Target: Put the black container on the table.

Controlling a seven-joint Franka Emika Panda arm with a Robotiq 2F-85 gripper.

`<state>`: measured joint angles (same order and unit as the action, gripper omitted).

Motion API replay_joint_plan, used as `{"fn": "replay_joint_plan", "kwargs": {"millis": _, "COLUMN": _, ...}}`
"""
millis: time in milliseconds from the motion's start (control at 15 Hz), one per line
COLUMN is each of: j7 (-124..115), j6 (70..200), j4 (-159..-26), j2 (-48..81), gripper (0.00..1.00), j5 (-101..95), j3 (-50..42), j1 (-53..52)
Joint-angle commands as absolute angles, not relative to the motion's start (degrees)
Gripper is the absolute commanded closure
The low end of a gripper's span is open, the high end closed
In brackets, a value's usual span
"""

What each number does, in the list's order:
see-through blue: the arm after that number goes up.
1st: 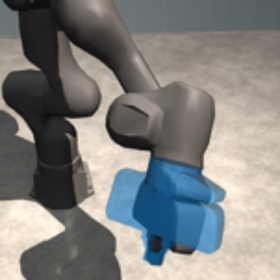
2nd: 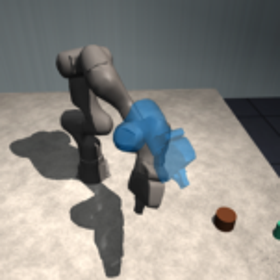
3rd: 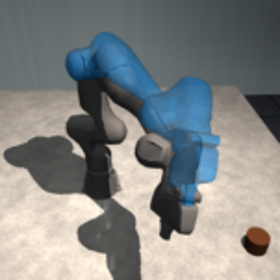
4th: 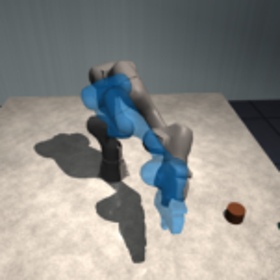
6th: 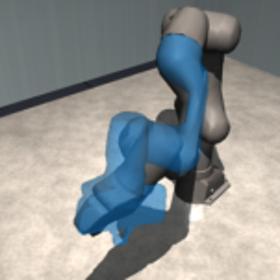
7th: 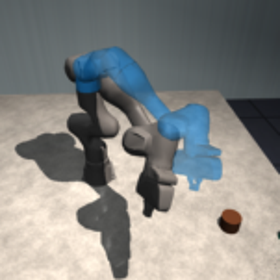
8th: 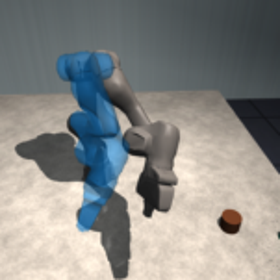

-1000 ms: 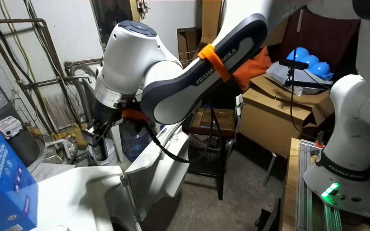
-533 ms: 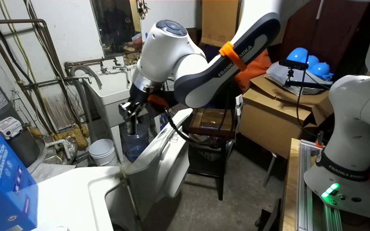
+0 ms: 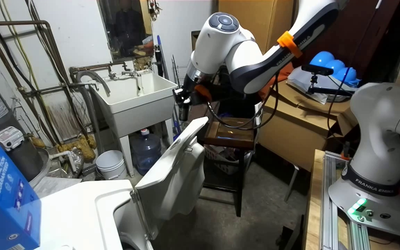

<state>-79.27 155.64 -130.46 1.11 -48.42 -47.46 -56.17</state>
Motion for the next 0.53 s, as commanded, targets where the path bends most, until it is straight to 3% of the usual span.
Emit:
{"fn": "replay_joint_plan", "kwargs": {"millis": 0, "j7": -81.4, "j6": 146.4, "j4": -140.4, "j2": -12.5, "gripper": 0.8, "j5": -54.7, "j3": -37.7, "j1": -44.6}}
{"fn": "replay_joint_plan", "kwargs": {"millis": 333, "j7": -71.8, "j6": 147.0, "j4": -153.3, "j2": -24.9, "gripper": 0.8, "j5": -50.9, "j3": -25.4, "j1": -24.3}}
{"fn": "replay_joint_plan", "kwargs": {"millis": 400, "j7": -71.6, "j6": 150.8, "j4": -148.0, "j2": -15.4, "gripper": 0.8, "j5": -47.0, "j3": -19.1, "j1": -19.8}}
{"fn": "replay_joint_plan", "kwargs": {"millis": 467, "j7": -70.2, "j6": 151.2, "j4": -149.6, "j2": -17.2, "gripper": 0.55, "j5": -46.0, "j3": -16.1, "j1": -15.7}}
